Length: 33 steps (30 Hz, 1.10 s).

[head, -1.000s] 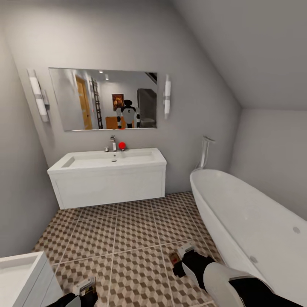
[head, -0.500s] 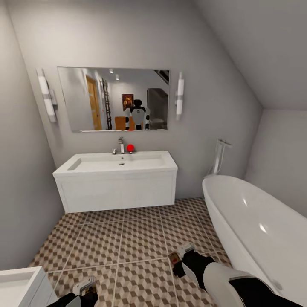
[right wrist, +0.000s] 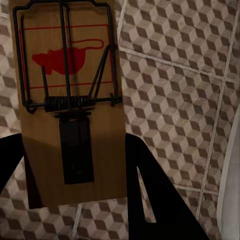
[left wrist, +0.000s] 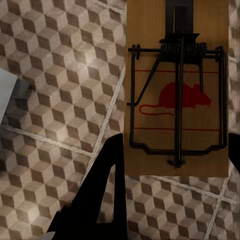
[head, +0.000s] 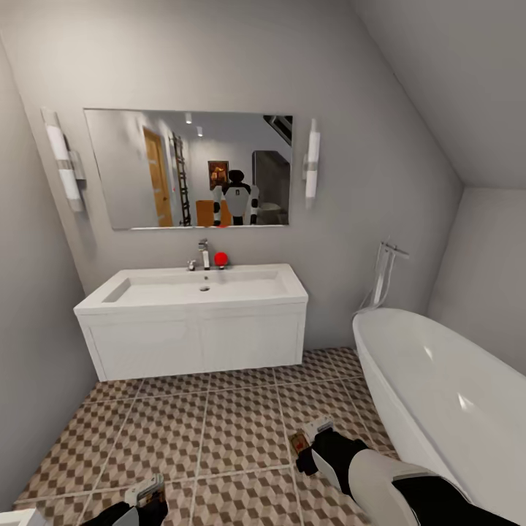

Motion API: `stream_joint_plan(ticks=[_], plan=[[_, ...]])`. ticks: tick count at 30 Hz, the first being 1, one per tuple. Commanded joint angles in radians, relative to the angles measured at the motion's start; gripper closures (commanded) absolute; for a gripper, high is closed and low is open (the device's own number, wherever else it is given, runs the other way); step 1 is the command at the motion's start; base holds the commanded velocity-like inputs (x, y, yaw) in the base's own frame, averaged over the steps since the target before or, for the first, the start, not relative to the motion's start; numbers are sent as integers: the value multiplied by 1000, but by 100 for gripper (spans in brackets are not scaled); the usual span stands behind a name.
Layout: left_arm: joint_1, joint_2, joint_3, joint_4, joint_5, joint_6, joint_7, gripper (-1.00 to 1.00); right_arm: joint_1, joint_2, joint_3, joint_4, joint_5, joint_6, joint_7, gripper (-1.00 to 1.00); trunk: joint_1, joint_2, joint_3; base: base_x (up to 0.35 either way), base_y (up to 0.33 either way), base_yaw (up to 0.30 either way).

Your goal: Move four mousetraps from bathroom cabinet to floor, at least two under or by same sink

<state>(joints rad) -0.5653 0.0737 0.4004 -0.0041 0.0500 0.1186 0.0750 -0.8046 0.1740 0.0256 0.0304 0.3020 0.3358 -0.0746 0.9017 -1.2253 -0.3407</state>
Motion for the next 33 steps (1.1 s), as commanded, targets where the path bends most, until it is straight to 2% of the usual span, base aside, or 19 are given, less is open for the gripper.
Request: stream_joint_plan(ticks=[1,13,24,33], plan=[[-1,0,2,-1,4,4,3,100,-2,0,2,2,2,2,-5,100,1,-1,-1,323,0,0],[-1,1,2,-1,4,4,3,100,-1,0,2,2,2,2,-5,100,1,-1,-1,323,0,28],[-1,1,2,-1,5,4,3,100,-2,0,2,2,2,2,-5,100,1,-1,-1,316,0,242],[-1,1,2,-1,5,4,3,100,-2,0,2,2,2,1,-5,100,1,-1,-1,217,0,273]])
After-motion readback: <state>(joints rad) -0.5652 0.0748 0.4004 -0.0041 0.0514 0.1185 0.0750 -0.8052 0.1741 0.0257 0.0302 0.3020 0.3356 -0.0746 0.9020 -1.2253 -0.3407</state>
